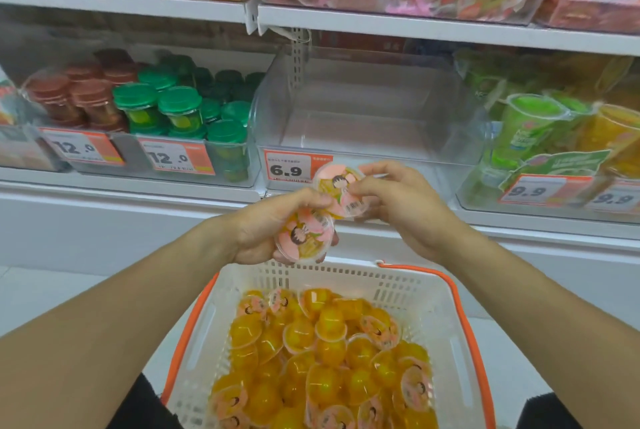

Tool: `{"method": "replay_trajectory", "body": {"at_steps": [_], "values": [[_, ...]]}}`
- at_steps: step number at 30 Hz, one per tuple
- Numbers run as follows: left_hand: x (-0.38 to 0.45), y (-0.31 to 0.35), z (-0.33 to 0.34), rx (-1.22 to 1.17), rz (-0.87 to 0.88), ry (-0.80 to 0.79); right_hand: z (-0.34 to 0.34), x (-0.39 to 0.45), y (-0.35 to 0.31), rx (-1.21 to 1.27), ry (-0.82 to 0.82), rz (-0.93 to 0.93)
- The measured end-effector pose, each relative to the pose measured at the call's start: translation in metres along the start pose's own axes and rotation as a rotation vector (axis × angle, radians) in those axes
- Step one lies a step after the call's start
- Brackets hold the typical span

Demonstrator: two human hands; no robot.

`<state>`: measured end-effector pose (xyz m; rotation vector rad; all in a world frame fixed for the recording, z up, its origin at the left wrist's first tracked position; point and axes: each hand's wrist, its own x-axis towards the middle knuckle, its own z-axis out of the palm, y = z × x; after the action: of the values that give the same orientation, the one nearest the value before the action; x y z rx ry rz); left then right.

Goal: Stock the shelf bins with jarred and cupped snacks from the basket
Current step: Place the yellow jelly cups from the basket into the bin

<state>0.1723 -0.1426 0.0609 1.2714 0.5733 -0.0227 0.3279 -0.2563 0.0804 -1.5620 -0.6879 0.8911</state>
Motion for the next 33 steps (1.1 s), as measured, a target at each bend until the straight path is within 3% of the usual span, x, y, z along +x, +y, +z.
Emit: {"method": "replay_trajectory", "body": {"at_steps": [3, 7, 15, 18, 26, 33], "values": [[0.001, 0.005, -0.006, 0.024, 0.015, -0.018, -0.007, 0.006, -0.011, -0.088, -0.185, 0.061], [0.013, 0.007, -0.018, -0.011, 0.067, 0.058, -0.013, 0.013, -0.018, -0.163, -0.259, 0.019], [0.026, 0.013, -0.020, -0.188, 0.168, 0.177, 0.009, 0.036, -0.022, -0.053, 0.020, -0.167], [0.029, 0.016, -0.025, -0.248, 0.146, 0.203, 0.007, 0.069, -0.043, -0.117, 0.139, -0.205], [0.030, 0.020, -0.034, -0.349, 0.195, 0.219, 0.034, 0.224, -0.024, -0.359, 0.151, 0.225], [0.031, 0.023, -0.045, -0.397, 0.155, 0.153, 0.065, 0.272, -0.027, -0.323, 0.136, 0.164]]}}
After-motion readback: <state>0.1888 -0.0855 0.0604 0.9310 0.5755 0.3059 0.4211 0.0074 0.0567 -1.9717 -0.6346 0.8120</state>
